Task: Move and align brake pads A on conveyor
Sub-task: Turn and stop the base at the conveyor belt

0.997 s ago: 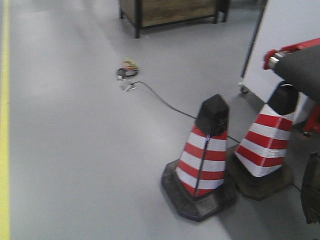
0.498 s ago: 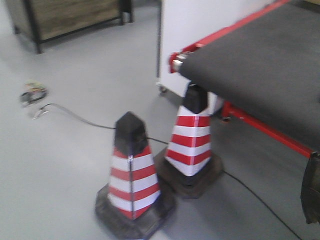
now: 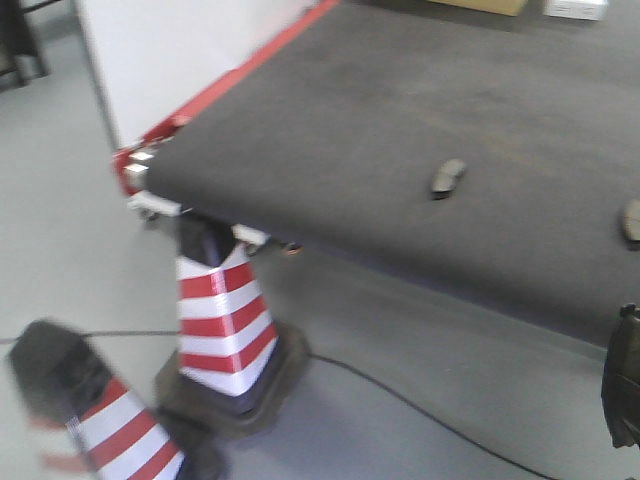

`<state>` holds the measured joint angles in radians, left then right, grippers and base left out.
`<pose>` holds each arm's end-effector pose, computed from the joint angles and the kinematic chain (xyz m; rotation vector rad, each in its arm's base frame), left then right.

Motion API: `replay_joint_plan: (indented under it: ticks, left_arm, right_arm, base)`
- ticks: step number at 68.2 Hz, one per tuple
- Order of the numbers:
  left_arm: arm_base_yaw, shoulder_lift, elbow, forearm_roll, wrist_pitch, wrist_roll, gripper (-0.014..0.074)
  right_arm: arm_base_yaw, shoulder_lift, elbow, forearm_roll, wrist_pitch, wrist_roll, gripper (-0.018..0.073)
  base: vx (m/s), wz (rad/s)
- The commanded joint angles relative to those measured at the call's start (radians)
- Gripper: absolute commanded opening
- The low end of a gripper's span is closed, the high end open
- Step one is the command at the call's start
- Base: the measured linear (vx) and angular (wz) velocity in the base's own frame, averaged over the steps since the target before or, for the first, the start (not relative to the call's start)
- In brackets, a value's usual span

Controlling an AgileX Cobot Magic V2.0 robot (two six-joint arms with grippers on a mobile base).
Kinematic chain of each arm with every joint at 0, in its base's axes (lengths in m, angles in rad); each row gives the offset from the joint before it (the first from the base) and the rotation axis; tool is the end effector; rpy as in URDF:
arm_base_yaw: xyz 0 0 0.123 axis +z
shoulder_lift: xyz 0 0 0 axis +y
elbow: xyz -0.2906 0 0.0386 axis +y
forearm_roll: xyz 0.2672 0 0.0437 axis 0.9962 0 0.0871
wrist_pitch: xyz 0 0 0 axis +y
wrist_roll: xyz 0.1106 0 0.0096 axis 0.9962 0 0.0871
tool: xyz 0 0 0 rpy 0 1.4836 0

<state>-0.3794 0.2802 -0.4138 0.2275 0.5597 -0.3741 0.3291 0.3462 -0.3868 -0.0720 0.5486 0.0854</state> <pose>0.0929 -0.0227 0.2839 0.1075 1.9014 -0.2668 0.1019 0.0304 0.2672 -0.2792 1.9755 0.1905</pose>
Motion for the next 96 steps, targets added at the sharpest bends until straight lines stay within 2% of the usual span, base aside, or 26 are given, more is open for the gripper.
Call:
replay_joint_plan:
  ticks: [1,56,96]
  left_arm:
    - [-0.001,0.011,-0.027,0.011,-0.091,-0.001,-0.0006]
    - [-0.001,0.011,-0.027,0.011,-0.091,-0.001,-0.0006]
    - [-0.001,0.011,-0.027,0.011,-0.091,-0.001,-0.0006]
  right_arm:
    - [-0.001,0.005,-0.031,-0.010,-0.086,-0.003,0.0014]
    - [-0.001,0.005,-0.031,-0.010,-0.086,-0.003,0.0014]
    - [-0.001,0.005,-0.031,-0.010,-0.086,-0.003,0.0014]
  base:
    - [0.26,-0.59]
    - [0.23,-0.50]
    - [0.19,-0.10]
